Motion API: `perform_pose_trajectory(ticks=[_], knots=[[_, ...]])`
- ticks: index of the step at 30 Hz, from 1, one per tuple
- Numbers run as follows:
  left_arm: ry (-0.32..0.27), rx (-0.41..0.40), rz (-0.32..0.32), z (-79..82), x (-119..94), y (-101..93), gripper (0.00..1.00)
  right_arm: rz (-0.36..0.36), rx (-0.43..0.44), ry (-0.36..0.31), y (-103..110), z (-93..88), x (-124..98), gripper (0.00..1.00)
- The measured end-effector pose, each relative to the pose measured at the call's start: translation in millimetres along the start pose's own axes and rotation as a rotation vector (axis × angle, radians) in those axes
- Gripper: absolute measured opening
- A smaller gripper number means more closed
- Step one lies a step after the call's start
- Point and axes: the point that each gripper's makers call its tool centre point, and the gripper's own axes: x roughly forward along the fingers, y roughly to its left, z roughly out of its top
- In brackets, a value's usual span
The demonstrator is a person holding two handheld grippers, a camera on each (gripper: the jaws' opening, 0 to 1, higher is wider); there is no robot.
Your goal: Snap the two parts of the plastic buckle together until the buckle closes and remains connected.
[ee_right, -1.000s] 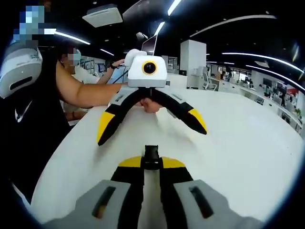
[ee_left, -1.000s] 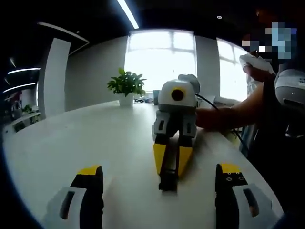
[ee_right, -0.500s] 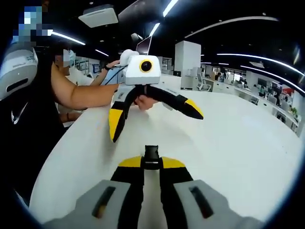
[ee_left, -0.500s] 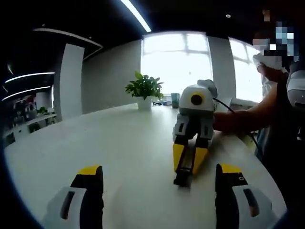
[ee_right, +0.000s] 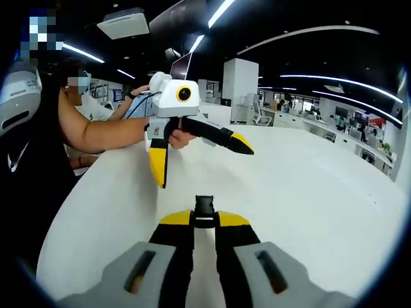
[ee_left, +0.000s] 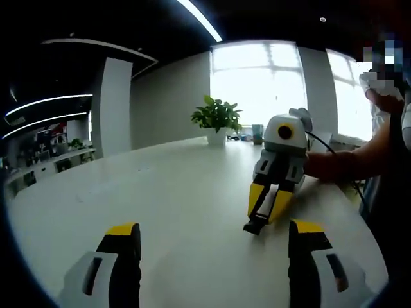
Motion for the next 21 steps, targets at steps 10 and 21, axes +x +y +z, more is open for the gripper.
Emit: perform_pose_trajectory(ticks=[10, 21], knots=[[0.004, -0.01, 0.128, 2.7, -5.9, 24.4, 0.92, -0.094, 0.033, 0.015, -24.4, -3.2, -3.3, 0.1], [-0.036, -0.068, 0.247, 9.3, -16.0, 48.2, 0.91, -0.207, 0.063, -0.006, -47.5, -2.1, -12.3, 0.1]])
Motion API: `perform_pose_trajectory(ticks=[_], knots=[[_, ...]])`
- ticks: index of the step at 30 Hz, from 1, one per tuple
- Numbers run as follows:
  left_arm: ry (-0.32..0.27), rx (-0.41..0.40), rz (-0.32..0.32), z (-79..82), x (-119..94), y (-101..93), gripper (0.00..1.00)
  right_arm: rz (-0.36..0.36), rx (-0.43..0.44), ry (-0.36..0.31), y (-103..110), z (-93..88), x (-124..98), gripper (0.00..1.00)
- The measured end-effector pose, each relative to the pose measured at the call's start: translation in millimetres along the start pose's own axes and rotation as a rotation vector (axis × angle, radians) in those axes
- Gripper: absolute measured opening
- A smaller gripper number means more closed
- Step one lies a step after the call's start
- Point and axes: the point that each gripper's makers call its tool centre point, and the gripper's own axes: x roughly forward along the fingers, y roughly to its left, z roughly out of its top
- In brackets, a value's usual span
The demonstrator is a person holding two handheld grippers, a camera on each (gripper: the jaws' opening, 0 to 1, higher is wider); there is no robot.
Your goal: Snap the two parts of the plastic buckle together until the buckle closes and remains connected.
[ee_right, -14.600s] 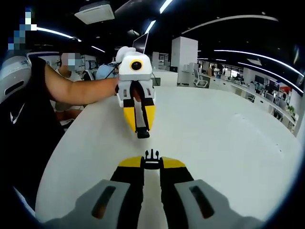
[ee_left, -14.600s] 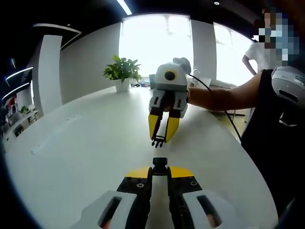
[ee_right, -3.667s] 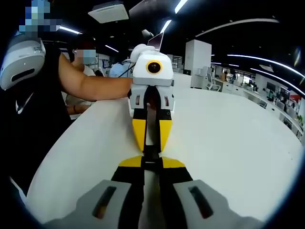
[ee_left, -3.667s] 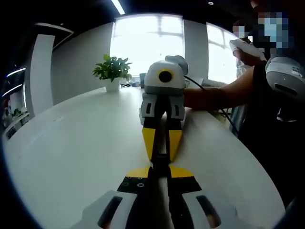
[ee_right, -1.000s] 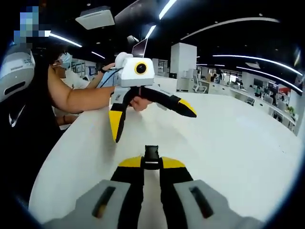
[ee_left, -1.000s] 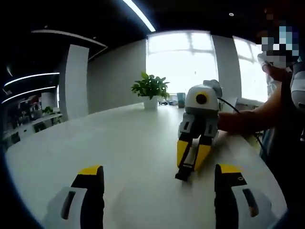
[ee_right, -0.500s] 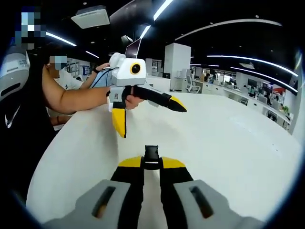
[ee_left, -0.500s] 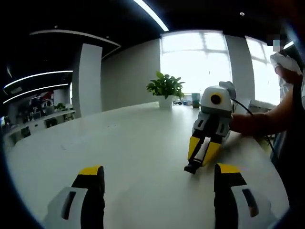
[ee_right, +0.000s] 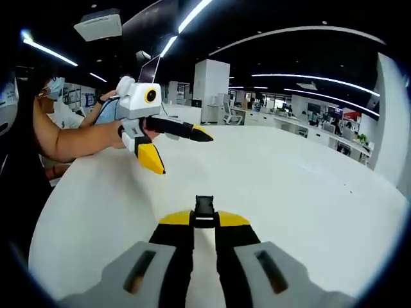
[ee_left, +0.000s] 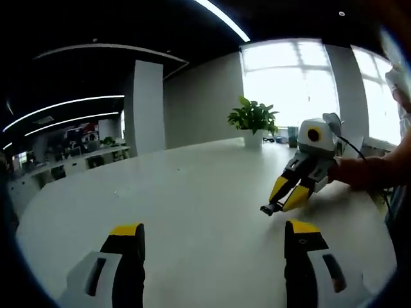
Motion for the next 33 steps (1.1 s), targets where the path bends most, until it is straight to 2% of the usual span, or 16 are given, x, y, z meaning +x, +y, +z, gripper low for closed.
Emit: perform_pose_trajectory(ticks=[4, 16, 33], knots=[[-0.004, -0.018, 0.031, 0.9, -0.4, 5.7, 0.92, -0.018, 0.004, -0.001, -3.8, -0.2, -0.7, 0.1], [0.022, -0.017, 0.051, -3.1, 3.4, 8.2, 0.92, -0.084, 0.013, 0.008, -22.0, -2.2, -2.8, 0.1], [0.032, -0.014, 0.053, 3.5, 9.4, 8.1, 0.92, -0.105, 0.011, 0.014, -39.7, 1.9, -2.0, 0.1]])
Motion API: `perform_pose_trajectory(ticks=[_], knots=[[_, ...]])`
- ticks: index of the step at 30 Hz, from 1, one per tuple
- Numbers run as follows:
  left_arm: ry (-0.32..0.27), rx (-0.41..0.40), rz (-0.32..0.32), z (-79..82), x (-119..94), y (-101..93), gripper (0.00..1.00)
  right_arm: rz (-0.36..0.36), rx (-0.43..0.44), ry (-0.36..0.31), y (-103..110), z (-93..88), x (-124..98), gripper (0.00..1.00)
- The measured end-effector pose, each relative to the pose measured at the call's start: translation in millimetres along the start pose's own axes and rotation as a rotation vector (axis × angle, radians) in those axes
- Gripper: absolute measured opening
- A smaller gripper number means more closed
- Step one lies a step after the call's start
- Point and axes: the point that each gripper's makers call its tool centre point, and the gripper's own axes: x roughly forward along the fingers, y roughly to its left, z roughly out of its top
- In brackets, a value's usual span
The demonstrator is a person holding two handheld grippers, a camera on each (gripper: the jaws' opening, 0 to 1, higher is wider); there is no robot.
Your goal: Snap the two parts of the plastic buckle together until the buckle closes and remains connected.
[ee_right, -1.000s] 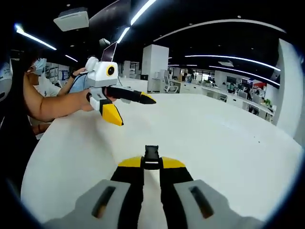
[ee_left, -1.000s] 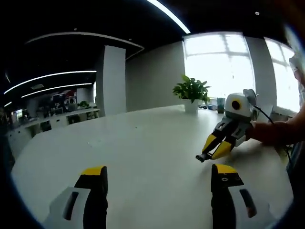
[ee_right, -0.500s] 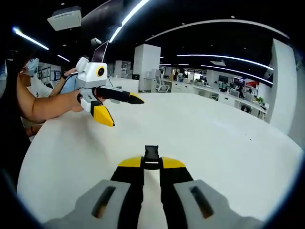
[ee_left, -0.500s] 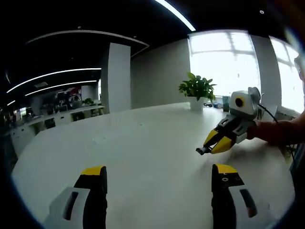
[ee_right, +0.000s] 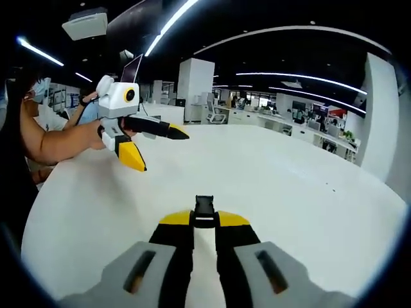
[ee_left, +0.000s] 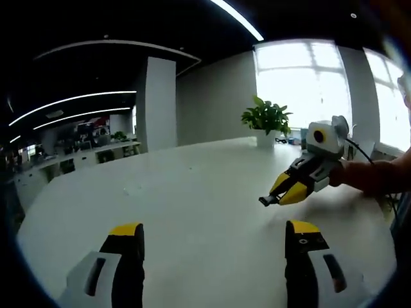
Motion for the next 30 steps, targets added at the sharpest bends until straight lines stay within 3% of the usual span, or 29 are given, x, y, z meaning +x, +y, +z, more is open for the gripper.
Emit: perform_pose_trajectory(ticks=[30], knots=[[0.03, -0.003, -0.008, 3.5, 10.1, 10.9, 0.9, -0.012, 0.007, 0.02, -17.0, -0.2, 3.5, 0.1]])
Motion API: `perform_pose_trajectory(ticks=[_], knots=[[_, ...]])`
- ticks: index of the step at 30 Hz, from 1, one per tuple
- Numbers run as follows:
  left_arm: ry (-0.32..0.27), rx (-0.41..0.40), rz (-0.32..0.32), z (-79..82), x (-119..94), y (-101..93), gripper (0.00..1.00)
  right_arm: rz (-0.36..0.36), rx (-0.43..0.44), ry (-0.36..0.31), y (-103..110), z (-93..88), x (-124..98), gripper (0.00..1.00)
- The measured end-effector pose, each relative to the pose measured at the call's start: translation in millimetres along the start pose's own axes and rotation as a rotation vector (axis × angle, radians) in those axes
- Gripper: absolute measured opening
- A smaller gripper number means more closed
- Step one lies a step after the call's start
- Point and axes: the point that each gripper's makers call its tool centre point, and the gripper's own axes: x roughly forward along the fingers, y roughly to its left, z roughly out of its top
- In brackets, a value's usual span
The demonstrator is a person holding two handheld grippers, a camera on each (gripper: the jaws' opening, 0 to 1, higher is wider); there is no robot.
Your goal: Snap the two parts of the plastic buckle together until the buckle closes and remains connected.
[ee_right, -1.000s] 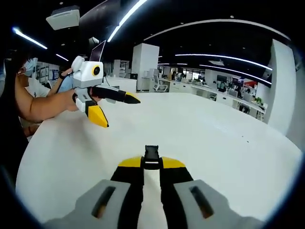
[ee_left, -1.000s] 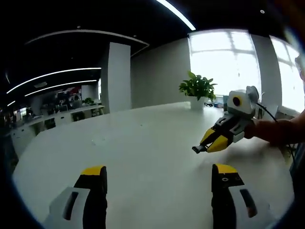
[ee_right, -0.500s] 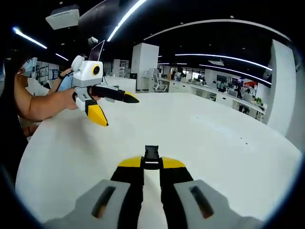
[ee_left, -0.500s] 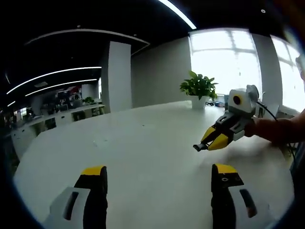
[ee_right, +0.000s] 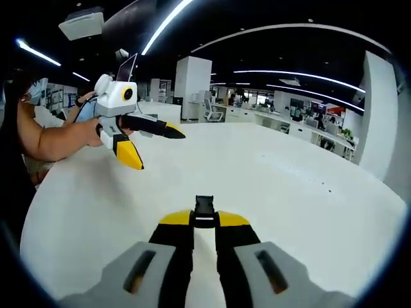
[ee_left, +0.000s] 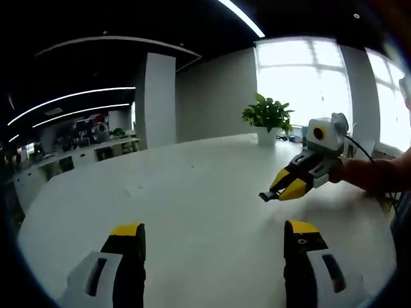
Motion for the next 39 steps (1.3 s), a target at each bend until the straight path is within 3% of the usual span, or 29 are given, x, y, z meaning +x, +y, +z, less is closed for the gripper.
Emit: perform_pose_trajectory(ticks=[16, 39], knots=[[0.001, 0.014, -0.008, 8.2, 10.7, 3.7, 0.9, 0.002, 0.012, 0.008, -8.2, -2.1, 4.4, 0.1], [0.016, 0.013, -0.024, 5.8, 20.6, 8.5, 0.9, -0.001, 0.02, 0.014, -16.7, -2.9, 11.3, 0.1]])
